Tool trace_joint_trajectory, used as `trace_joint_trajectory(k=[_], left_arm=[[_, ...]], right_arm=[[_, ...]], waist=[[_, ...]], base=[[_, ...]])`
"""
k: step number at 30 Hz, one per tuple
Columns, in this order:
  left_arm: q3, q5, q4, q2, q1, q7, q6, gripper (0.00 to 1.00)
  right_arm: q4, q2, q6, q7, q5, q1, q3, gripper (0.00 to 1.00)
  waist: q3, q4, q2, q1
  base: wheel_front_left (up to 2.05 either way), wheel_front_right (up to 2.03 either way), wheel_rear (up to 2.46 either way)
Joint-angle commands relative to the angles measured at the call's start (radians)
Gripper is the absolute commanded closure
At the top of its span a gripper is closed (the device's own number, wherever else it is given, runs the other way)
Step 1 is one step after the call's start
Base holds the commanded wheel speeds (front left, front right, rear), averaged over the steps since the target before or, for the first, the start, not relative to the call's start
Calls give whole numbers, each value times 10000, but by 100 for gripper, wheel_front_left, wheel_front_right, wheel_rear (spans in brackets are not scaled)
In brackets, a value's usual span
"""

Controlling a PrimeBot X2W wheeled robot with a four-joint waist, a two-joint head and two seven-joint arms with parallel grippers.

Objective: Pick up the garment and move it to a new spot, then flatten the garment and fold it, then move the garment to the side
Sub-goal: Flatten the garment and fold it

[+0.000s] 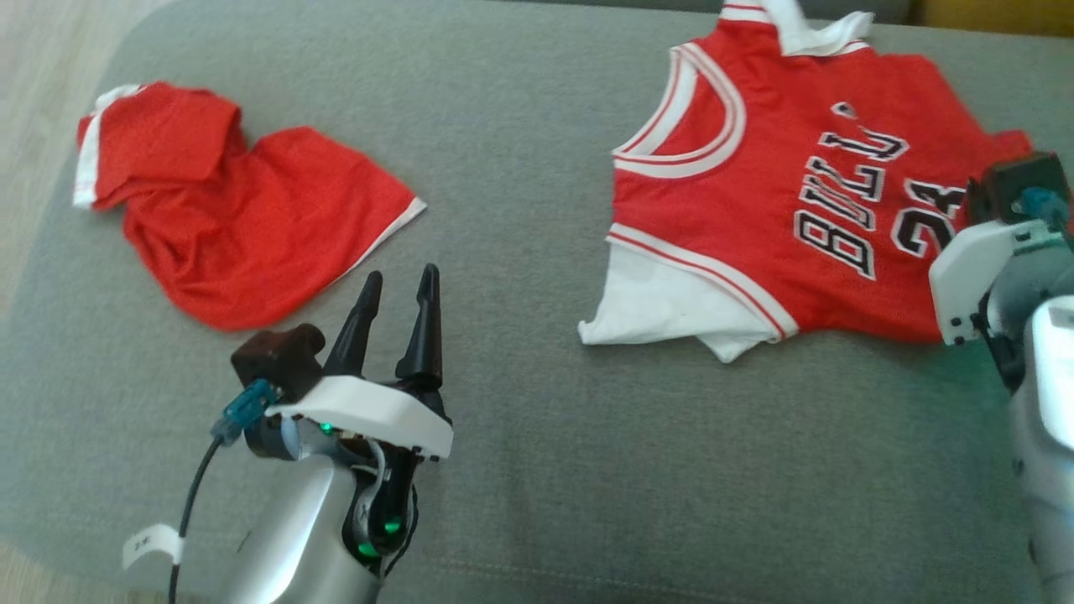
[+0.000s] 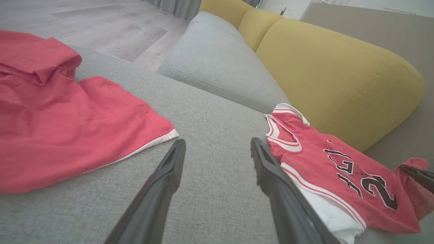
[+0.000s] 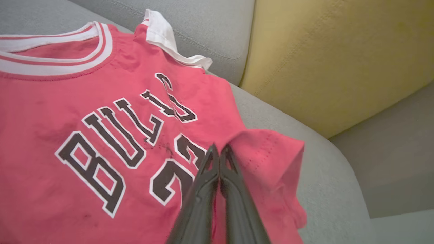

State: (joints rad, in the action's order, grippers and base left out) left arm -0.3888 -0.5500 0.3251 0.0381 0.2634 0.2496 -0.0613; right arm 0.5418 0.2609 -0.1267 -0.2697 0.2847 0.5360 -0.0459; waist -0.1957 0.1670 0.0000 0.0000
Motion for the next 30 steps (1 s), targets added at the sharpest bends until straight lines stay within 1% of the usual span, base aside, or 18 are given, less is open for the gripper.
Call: trace_joint_trajectory(k=[1,5,6,7,8,11,13,16,19,24,30], left_arm=[[213,-89,-303,122,432,122,7,0],[115,-121,-339,122,467,122,-41,0],[104,-120,-350,122,473,122,-45,0],[98,-119,-358,122,475,122,-47,0],[93,-119,-362,122,475,122,-49,0],[108,-122,-352,122,481,122,-79,0],[127,-120,-342,122,478,122,-92,0],[158,-102,-306,122,451,122,-93,0],[248,-74,-309,122,414,122,-110,0],[414,-16,-293,122,324,122,-63,0],[451,-34,-315,122,225,122,-34,0]], right_arm=[[38,165,-40,197,47,499,306,100],[1173,258,-40,583,95,1086,674,100],[1435,253,-40,698,83,1209,771,68],[1706,239,-40,792,47,1313,853,5],[1961,217,-40,850,-5,1400,892,0],[2525,128,-40,1166,-157,1631,952,0],[2665,87,-40,1280,-201,1684,948,0],[2968,-55,-40,1594,-363,1740,924,0],[2975,-207,-40,1903,-607,1704,862,0],[2465,-362,-40,2215,-1140,1281,728,0],[1102,-539,-40,2238,-1984,81,268,0]], waist=[[-171,205,0,0],[-356,395,0,0],[-389,419,0,0],[-409,435,0,0],[-421,447,0,0],[-412,417,0,0],[-383,374,0,0],[-232,194,0,0],[-48,-86,0,0],[319,-684,0,0],[617,-1340,0,0]], base=[[0,0,0],[0,0,0],[0,0,0],[0,0,0],[0,0,0],[0,0,0],[0,0,0],[0,0,0],[0,0,0],[0,0,0],[0,0,0]])
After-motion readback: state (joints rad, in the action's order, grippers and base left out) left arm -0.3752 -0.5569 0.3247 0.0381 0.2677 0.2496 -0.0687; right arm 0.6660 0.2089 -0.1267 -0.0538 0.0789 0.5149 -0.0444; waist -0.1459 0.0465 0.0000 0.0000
